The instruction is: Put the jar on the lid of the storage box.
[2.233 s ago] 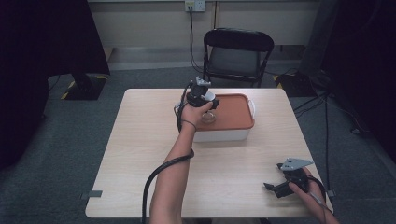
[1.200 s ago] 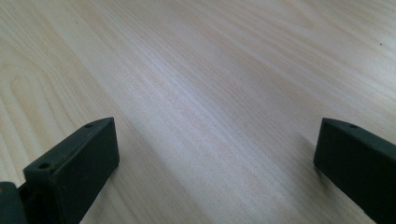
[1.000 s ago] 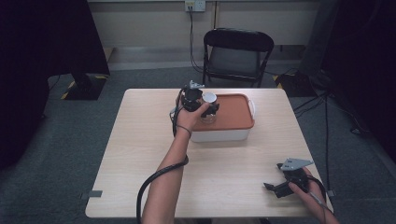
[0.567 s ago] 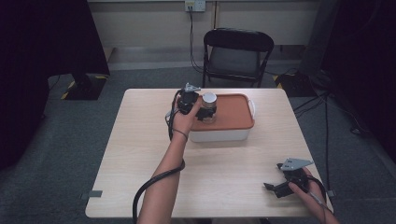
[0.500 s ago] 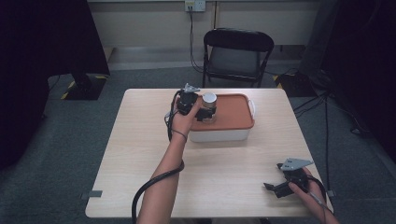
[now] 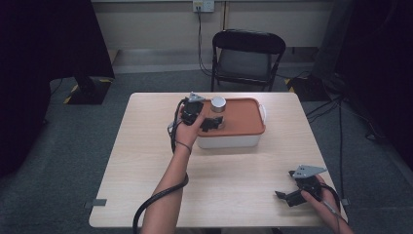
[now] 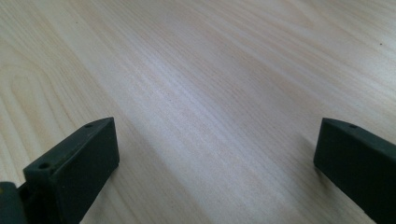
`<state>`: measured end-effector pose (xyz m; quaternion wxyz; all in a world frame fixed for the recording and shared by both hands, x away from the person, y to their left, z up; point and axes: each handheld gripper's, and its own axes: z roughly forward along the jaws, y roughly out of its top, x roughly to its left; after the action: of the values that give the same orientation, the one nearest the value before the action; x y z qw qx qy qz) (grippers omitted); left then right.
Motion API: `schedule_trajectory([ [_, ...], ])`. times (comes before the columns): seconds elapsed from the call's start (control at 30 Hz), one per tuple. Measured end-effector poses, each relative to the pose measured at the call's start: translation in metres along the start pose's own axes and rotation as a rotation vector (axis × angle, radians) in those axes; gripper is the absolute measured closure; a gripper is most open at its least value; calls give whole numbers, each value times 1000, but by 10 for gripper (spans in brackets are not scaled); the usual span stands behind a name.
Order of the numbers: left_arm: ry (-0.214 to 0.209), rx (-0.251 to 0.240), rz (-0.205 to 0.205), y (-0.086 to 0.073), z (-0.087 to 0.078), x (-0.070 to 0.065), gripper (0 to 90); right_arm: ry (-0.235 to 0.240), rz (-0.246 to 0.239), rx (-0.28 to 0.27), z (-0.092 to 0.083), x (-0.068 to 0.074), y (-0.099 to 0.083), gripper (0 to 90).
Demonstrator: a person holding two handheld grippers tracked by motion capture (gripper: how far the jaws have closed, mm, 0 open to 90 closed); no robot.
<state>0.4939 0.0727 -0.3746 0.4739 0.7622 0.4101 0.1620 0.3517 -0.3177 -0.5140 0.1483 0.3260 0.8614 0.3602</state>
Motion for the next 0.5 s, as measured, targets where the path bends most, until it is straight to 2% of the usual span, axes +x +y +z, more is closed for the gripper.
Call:
schedule_trajectory([
  [0.5, 7, -6, -6, -16, -15, 3, 32, 0, -1, 1, 0, 0, 0, 0],
])
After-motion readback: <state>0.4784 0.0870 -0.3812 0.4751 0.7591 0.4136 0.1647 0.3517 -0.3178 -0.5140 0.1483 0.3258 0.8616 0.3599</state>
